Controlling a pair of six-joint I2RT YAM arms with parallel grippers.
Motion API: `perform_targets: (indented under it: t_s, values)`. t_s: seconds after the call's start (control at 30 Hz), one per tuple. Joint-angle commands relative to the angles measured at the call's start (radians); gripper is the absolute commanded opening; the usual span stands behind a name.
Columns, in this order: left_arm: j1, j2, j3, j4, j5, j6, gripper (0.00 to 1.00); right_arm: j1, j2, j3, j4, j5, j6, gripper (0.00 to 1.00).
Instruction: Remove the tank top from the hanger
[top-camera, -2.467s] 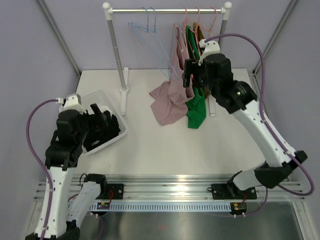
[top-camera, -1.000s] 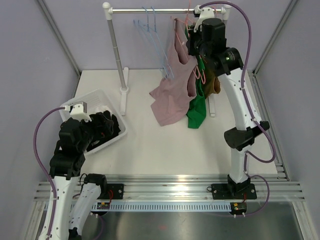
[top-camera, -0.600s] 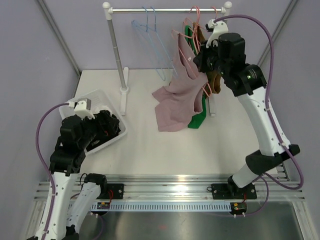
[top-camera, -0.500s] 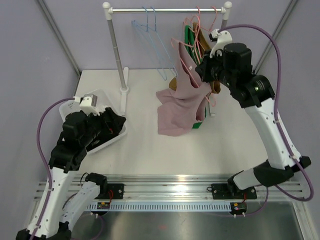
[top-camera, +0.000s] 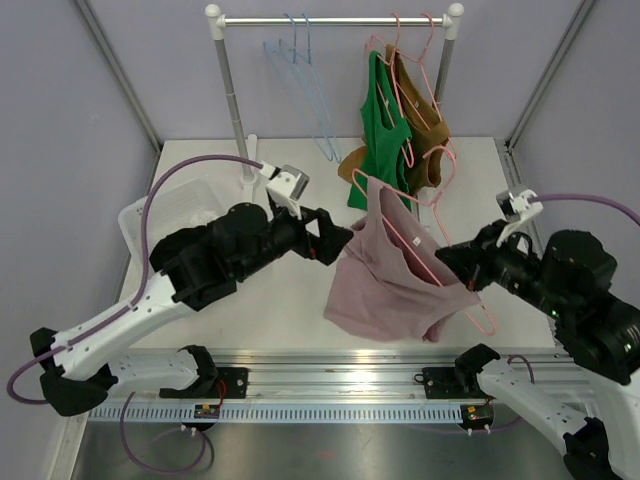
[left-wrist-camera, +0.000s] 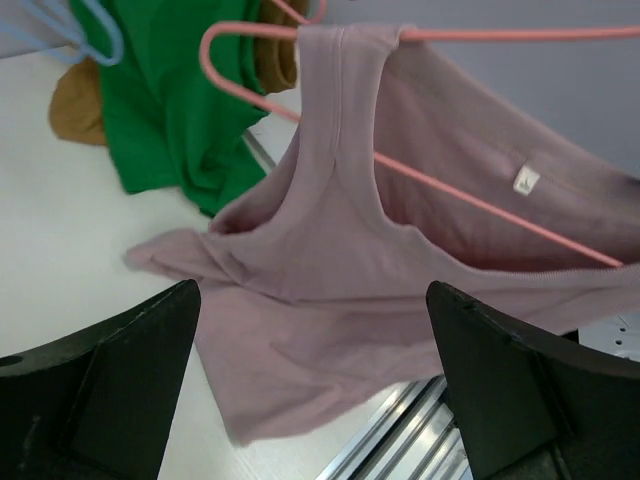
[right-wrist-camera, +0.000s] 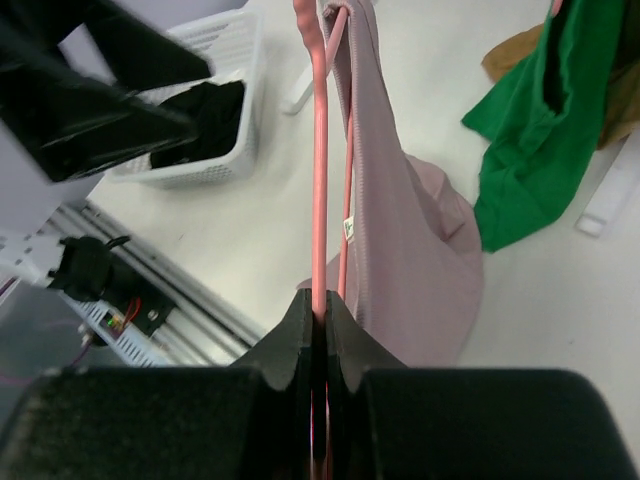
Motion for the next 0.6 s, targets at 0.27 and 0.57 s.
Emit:
perform_targets:
  t_s: [0.27, 0.57]
  values:
    - [-0.129, 0.248, 0.165, 0.219, -0.079, 0.116, 0.90, 0.006, -0.191, -0.006, -0.119, -0.188, 0.087, 0.00]
    - [-0.131, 0.287, 0.171, 0.204, -0.137, 0.127, 0.02, 0.006, -0.185, 0.010, -0.130, -0.163, 0.070, 0.00]
